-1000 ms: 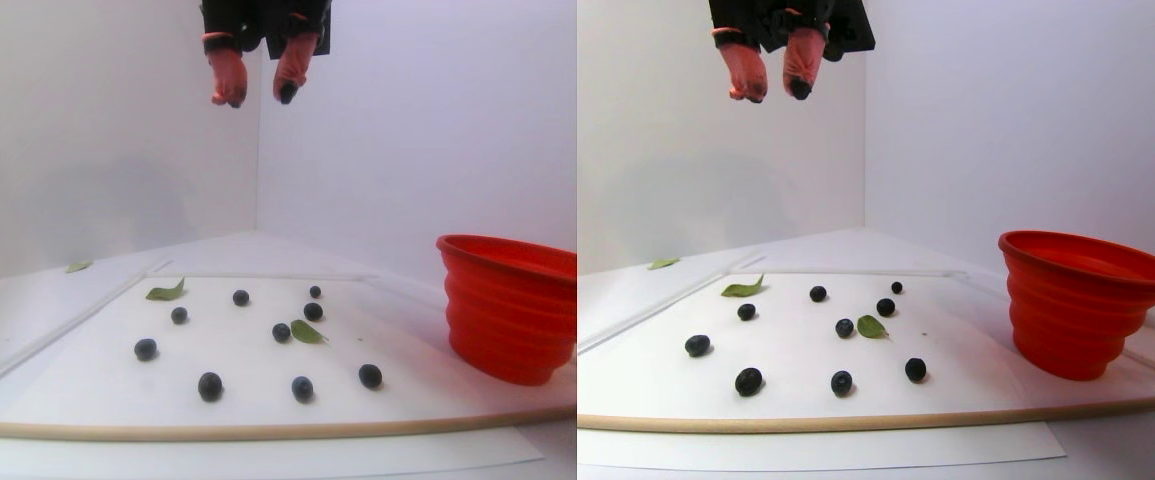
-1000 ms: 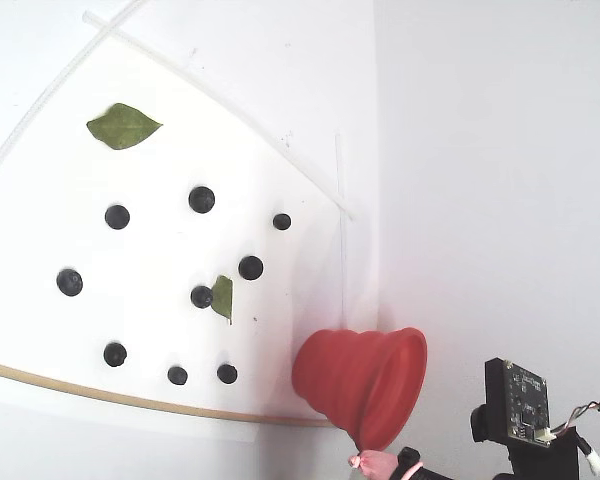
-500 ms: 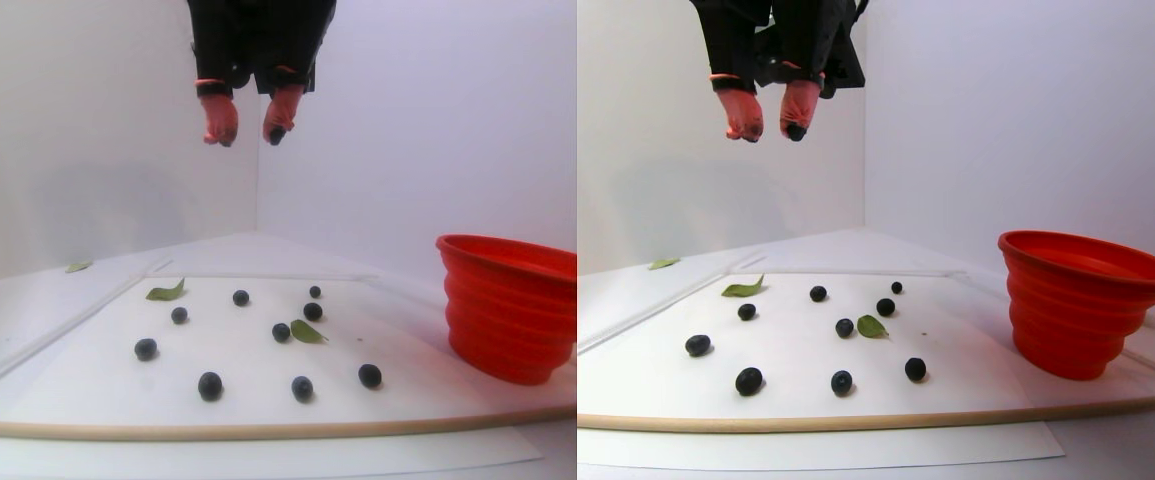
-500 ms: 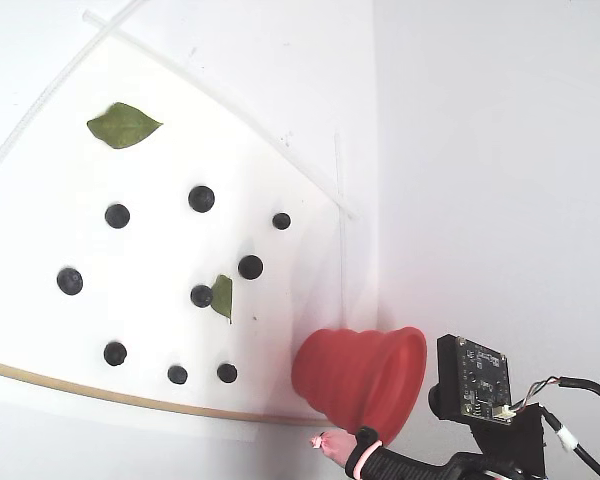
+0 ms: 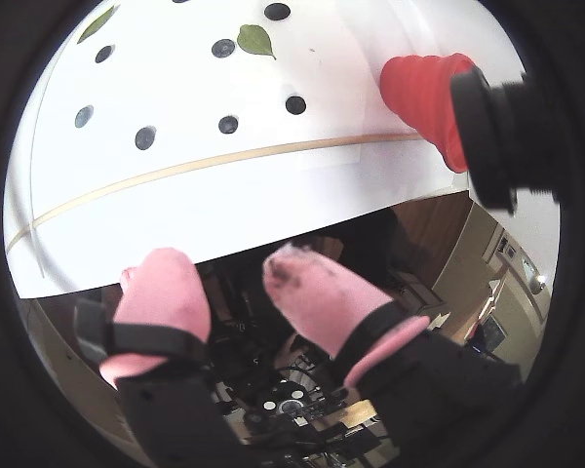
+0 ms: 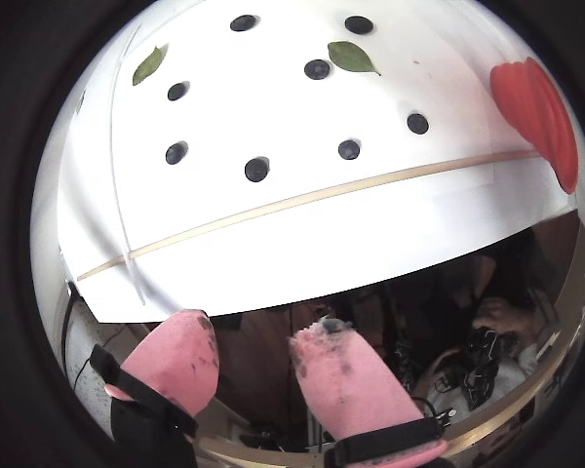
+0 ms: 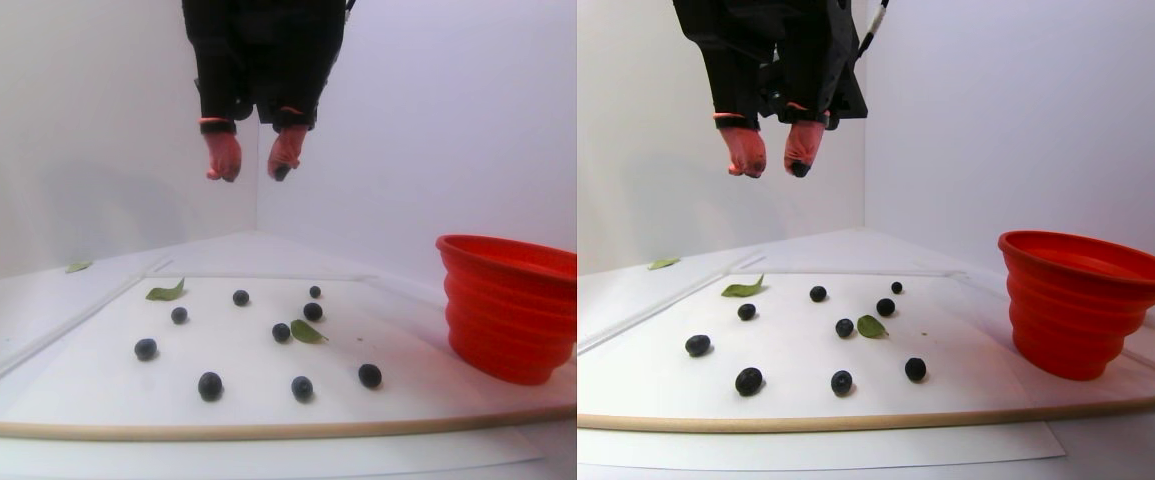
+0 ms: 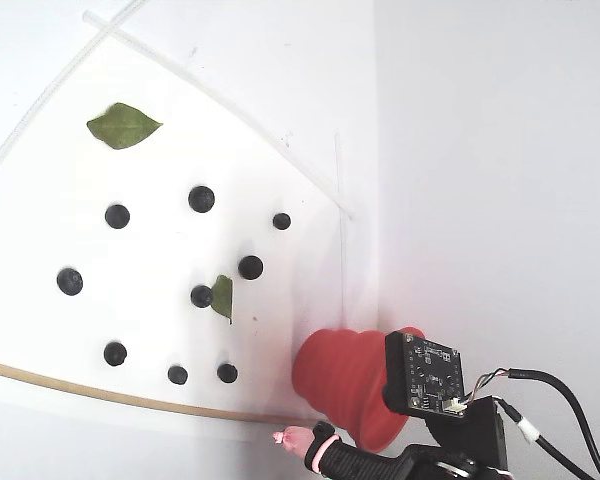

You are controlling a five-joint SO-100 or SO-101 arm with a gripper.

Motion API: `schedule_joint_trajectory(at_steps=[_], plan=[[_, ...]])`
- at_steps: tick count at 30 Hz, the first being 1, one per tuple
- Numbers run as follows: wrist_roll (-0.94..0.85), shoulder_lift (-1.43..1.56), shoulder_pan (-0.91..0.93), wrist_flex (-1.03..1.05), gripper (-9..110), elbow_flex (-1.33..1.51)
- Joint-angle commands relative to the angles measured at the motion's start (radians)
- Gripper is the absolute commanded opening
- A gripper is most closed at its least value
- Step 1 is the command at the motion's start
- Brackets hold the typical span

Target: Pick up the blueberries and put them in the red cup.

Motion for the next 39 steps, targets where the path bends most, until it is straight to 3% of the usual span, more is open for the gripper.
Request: schedule_joint_trajectory(at_steps=[1,39], plan=[[0.005,0.009,-0.002,-0.023,15,0.000],[0.002,-0.161,-0.043,-0.179,16,-0.002]])
